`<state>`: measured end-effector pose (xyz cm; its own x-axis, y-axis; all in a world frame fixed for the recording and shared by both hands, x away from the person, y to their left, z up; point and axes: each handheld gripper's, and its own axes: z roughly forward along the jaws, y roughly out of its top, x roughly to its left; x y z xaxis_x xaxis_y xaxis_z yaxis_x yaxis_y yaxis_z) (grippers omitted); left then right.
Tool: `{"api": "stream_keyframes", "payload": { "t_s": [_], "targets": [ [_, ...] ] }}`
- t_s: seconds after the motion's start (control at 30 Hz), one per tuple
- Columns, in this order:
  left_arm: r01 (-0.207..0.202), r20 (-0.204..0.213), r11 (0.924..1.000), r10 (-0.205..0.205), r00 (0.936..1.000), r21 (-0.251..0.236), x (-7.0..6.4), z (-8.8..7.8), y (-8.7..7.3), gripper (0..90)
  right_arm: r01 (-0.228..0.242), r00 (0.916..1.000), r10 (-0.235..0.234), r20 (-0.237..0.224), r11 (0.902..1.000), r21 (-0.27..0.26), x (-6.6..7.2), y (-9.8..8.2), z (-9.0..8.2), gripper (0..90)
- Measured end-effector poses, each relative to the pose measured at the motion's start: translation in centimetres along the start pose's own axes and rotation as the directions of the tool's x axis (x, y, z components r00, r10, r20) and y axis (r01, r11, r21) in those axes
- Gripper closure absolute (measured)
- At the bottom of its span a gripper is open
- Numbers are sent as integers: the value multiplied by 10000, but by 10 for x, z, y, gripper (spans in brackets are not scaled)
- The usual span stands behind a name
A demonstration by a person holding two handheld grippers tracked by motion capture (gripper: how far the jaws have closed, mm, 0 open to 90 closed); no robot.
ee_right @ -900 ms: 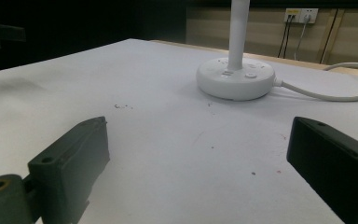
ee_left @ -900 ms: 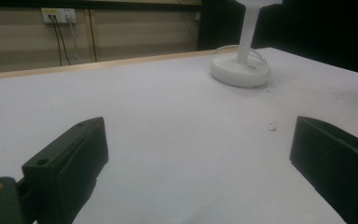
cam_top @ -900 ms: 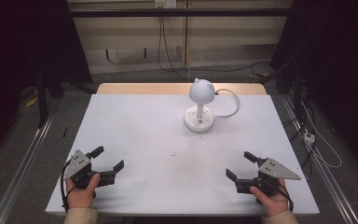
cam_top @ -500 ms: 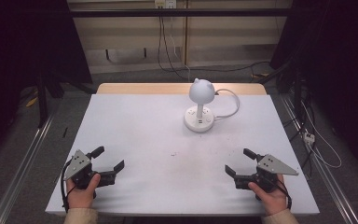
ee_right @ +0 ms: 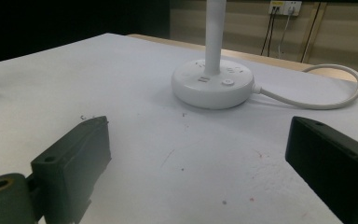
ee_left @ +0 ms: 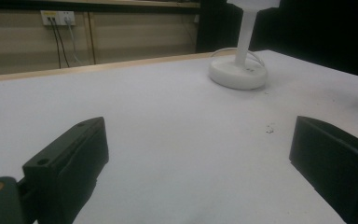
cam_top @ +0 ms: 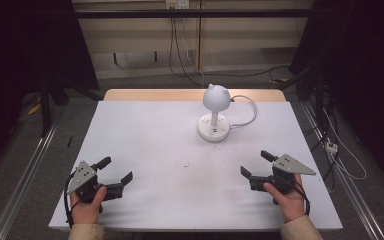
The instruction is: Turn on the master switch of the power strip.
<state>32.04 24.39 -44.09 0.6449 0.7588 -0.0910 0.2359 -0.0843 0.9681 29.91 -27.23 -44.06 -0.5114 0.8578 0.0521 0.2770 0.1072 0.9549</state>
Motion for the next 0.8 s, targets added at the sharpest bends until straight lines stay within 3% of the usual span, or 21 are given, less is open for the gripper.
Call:
{"api": "stream_keyframes", "payload": {
  "t_s": [0.47,0.8],
  "targets": [
    [-41,98,10000,41,9999,-17,-2,2,0,42,-127,9991,118,401,9997,204,-14,15,25,61],
    [48,95,10000,-47,9999,-71,-2,2,0,42,106,9977,-136,664,9989,452,-19,24,44,74]
  ]
}}
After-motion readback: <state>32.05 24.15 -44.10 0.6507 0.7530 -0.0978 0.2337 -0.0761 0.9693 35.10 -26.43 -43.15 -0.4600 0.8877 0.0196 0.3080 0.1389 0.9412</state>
